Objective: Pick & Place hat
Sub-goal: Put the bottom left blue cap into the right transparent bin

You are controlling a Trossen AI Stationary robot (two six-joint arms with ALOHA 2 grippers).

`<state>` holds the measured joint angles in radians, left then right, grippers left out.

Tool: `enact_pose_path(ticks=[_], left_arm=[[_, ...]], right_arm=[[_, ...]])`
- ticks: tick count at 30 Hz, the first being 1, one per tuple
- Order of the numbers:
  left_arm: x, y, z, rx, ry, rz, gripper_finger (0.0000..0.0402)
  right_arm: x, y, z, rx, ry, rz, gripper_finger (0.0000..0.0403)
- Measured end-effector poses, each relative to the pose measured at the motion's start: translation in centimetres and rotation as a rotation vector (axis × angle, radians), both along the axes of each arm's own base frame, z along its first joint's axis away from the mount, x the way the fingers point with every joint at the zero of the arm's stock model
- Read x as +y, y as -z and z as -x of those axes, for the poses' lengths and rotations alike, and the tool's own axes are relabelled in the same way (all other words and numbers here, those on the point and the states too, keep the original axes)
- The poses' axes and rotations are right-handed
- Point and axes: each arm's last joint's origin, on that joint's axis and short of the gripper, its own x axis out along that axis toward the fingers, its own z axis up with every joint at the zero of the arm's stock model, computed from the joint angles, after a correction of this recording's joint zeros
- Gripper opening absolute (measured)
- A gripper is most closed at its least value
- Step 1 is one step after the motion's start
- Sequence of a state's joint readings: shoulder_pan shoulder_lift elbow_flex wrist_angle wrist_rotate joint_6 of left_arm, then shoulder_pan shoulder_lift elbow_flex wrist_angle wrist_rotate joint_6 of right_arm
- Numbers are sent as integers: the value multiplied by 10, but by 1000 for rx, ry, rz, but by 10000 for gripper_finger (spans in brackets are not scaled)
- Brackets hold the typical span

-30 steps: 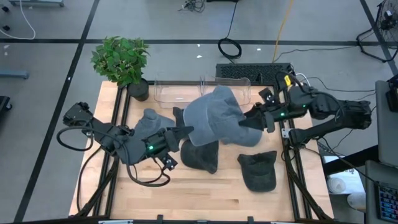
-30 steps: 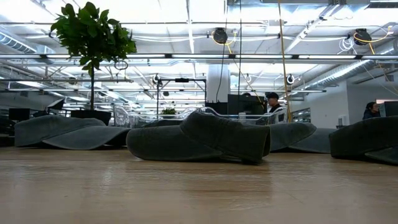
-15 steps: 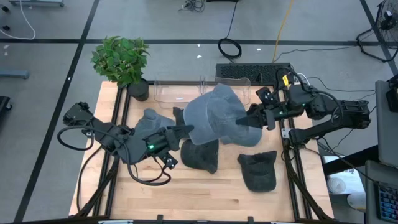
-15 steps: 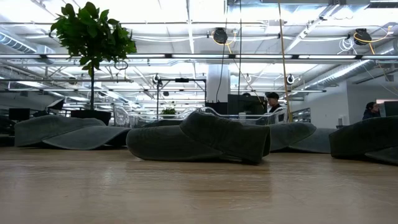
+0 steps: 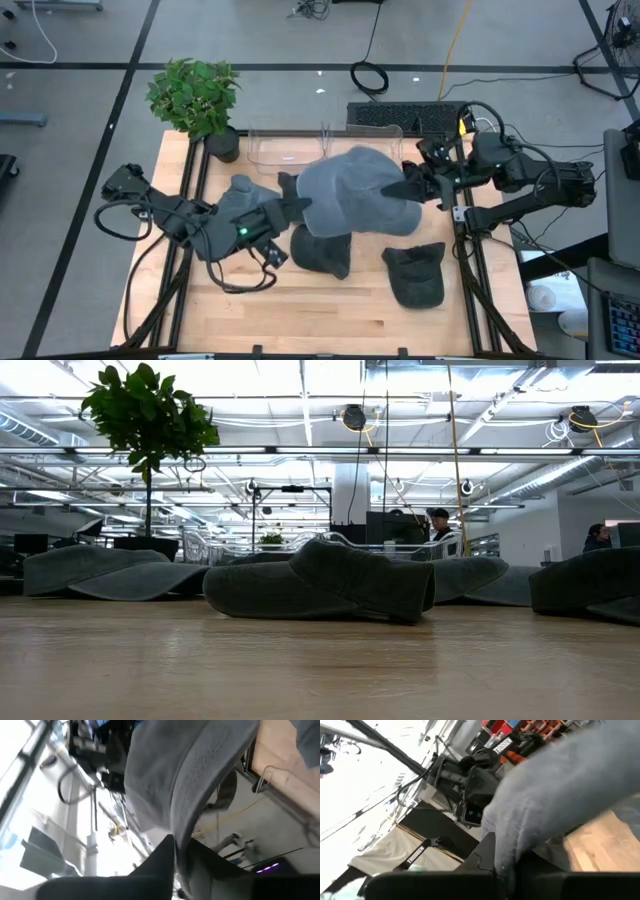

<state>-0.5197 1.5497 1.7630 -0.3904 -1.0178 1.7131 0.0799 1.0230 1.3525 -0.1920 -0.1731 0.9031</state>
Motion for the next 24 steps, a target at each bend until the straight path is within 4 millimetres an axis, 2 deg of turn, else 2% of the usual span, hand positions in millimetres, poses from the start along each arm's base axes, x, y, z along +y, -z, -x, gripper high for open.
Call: enact_pose_path(ticks=[7, 16, 24], left_arm=[[-1, -5, 1, -194, -69, 255, 119], [-12, -18, 8, -509, -92, 651, 148], [-27, -20, 17, -698, -69, 1003, 181]], right_arm=[[-2, -3, 5, -26, -6, 32, 3], [-7, -10, 7, -102, -40, 54, 2], [-13, -14, 9, -153, -92, 78, 1]])
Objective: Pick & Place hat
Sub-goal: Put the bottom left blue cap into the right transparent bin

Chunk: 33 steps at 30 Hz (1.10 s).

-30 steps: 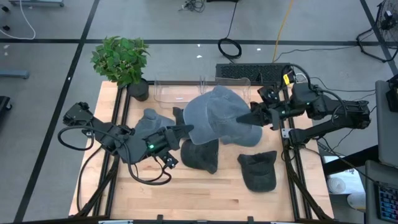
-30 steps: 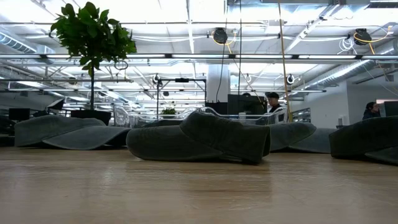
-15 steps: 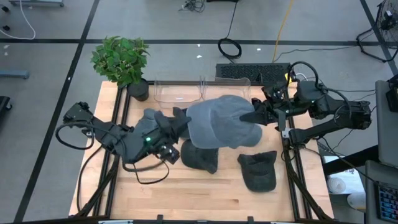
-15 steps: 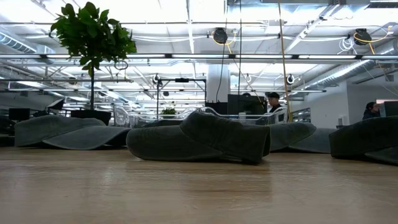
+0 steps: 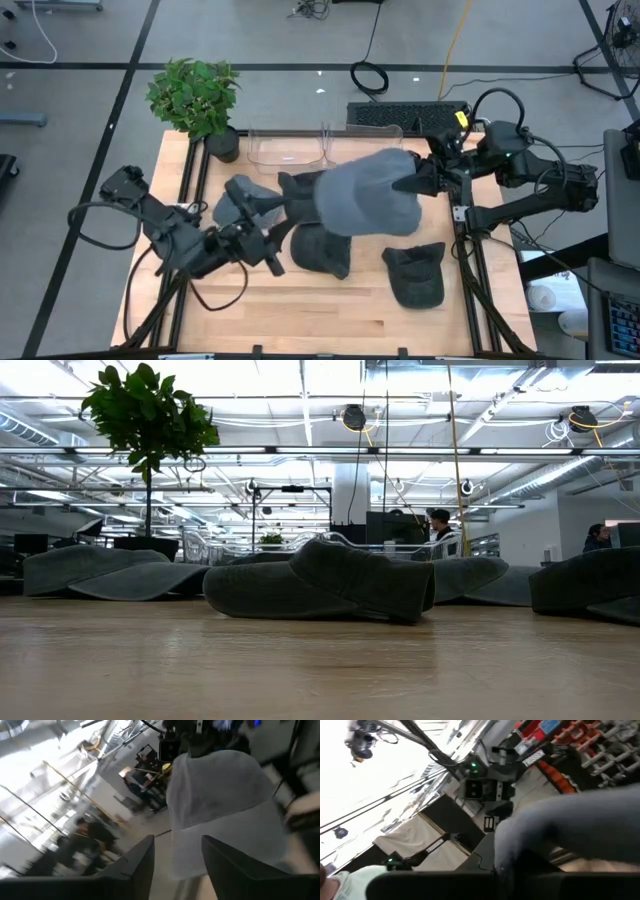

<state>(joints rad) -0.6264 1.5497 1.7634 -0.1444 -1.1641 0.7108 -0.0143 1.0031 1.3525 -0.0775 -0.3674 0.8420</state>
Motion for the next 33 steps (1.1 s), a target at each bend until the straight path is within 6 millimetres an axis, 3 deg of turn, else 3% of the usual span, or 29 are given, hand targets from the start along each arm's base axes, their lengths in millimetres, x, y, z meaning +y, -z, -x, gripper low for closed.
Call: enact_pose_path(ticks=[9, 16, 22, 33], left_arm=[[-11, 4, 8, -245, 29, 457, 230], [-11, 4, 7, -391, 114, 800, 228], [-5, 6, 0, -350, 190, 826, 217], [0, 6, -3, -352, 177, 824, 225]], right_arm=[[-10, 0, 4, 3, 27, 22, 1], [-25, 7, 4, 69, 50, 44, 1], [-56, 16, 4, 137, 125, 63, 1], [-120, 35, 2, 234, 199, 61, 1]])
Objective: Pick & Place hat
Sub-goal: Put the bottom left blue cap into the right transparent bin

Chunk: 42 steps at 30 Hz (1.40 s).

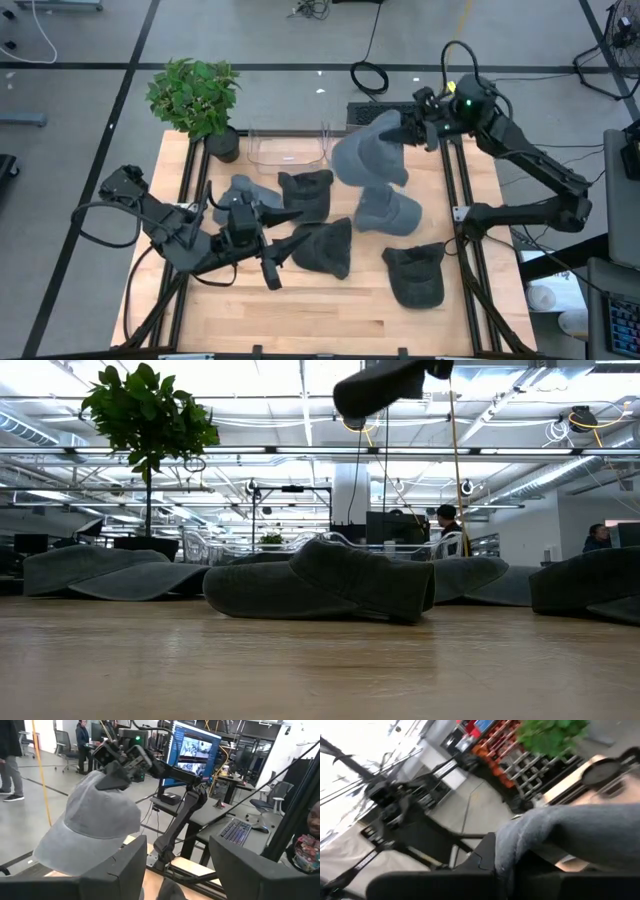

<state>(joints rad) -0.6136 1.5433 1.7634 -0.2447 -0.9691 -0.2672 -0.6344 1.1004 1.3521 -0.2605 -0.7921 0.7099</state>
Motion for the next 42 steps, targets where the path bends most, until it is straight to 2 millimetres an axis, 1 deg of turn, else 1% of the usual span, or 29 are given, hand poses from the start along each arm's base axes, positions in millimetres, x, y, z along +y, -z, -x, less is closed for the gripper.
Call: enact_pose_path(ticks=[6, 9, 11, 17, 21, 24, 28, 32, 37, 42], left_arm=[[0, 0, 0, -8, 2, 23, 225], [-1, 0, 0, -11, 4, 35, 225], [-1, 1, 1, -10, 5, 48, 225], [-1, 4, 1, 9, 9, 63, 225], [-1, 5, 1, 5, 10, 76, 225], [-1, 5, 1, 3, 10, 80, 225], [-1, 4, 1, 1, 9, 85, 225], [-1, 5, 1, 0, 10, 89, 225], [-1, 6, 1, 13, 9, 80, 225], [-1, 6, 1, 13, 8, 80, 225]], right_arm=[[-32, 7, 9, 20, 65, -13, 1], [-50, 11, 11, 35, 70, -38, 1], [-61, 7, 11, 34, 72, -39, 1], [-91, -19, 15, 12, 70, -6, 1], [-107, -32, 18, 26, 83, 19, 1], [-121, -32, 23, 43, 114, 11, 1], [-139, -22, 28, 66, 142, -26, 1], [-146, -16, 31, 81, 155, -34, 1], [-145, -11, 31, 106, 152, -10, 1], [-142, 6, 35, 257, 218, 33, 1]])
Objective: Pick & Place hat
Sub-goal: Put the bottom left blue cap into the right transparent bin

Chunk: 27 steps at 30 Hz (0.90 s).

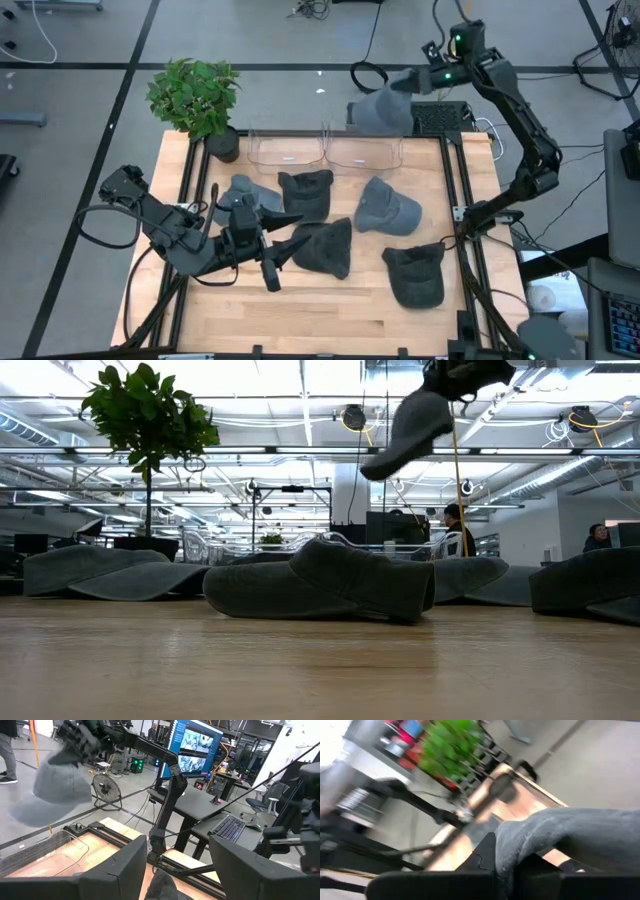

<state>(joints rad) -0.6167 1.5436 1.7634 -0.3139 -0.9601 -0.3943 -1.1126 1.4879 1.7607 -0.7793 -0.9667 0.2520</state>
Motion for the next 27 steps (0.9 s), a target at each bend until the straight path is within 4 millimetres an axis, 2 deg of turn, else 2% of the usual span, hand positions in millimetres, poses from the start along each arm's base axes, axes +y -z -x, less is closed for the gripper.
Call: enact_pose_path(ticks=[7, 17, 27], left_arm=[[0, 0, 0, 4, 0, -2, 225], [0, 0, 0, 7, -5, -11, 225], [0, 0, 0, 9, -8, -19, 225]], right_arm=[[-3, 20, -6, 168, 31, 48, 1], [-5, 46, -19, 358, -17, 42, 1], [-7, 70, -48, 437, -91, 15, 1]])
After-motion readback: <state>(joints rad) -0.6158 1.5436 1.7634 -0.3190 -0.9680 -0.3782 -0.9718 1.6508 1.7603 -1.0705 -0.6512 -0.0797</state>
